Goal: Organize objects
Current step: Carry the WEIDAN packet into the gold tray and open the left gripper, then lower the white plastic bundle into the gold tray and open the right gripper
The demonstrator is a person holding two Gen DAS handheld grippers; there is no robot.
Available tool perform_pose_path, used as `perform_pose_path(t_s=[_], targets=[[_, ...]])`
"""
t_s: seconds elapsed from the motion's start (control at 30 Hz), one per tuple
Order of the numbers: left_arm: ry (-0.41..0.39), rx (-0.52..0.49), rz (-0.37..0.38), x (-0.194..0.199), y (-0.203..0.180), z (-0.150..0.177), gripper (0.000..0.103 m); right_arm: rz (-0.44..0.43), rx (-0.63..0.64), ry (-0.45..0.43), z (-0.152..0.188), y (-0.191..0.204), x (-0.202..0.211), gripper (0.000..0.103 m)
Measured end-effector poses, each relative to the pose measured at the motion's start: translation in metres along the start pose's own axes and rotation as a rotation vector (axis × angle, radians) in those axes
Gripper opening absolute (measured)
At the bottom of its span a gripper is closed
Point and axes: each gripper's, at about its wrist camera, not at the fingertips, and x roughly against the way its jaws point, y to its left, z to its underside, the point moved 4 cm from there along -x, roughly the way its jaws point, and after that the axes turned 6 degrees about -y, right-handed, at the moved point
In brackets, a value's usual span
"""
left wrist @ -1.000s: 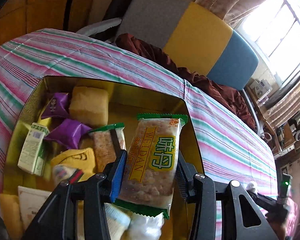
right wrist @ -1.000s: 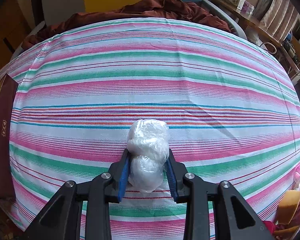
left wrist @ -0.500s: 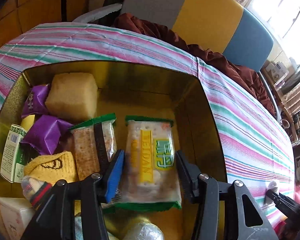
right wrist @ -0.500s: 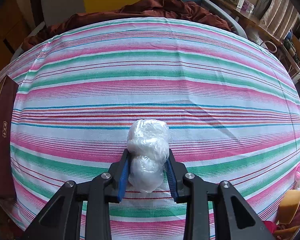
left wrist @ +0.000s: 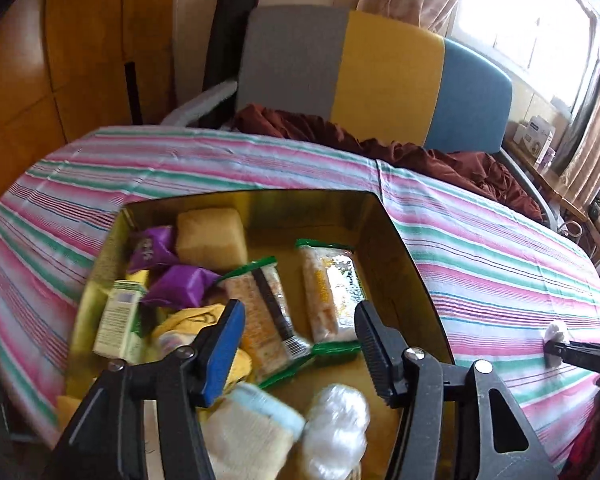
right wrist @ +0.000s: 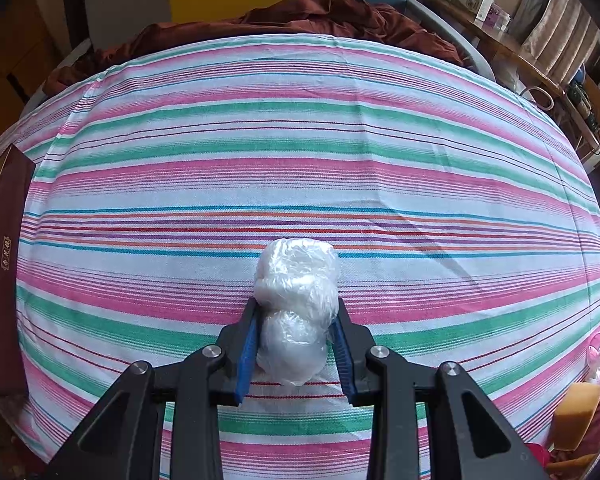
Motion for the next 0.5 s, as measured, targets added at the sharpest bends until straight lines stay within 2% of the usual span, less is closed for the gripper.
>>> perform_pose_path(t_s=[0.2,0.27,0.37,0.5], targets=[[-0.074,-0.039,-0.06,0.036,0.017,0.003,0.066,0.001,0.045,-0.022,0.0,0.012,0.006,0.033],[-0.092,-0.033,-0.07,0.045,0.025,0.005,0.072,-0.006,0.069,-0.052,-0.003,0.022,0.015,0.033],[-0.111,-0.039,-0.093,0.056,0.034,0.008,0.076,-0.074,0.067,-0.099,-0.006,0.048,0.034,0.033],[-0.126,-0.04,-0.119,0.067,0.047,0.012,0.081,-0.195,0.148,-0.169,-0.006,0.111,0.063,0.033]])
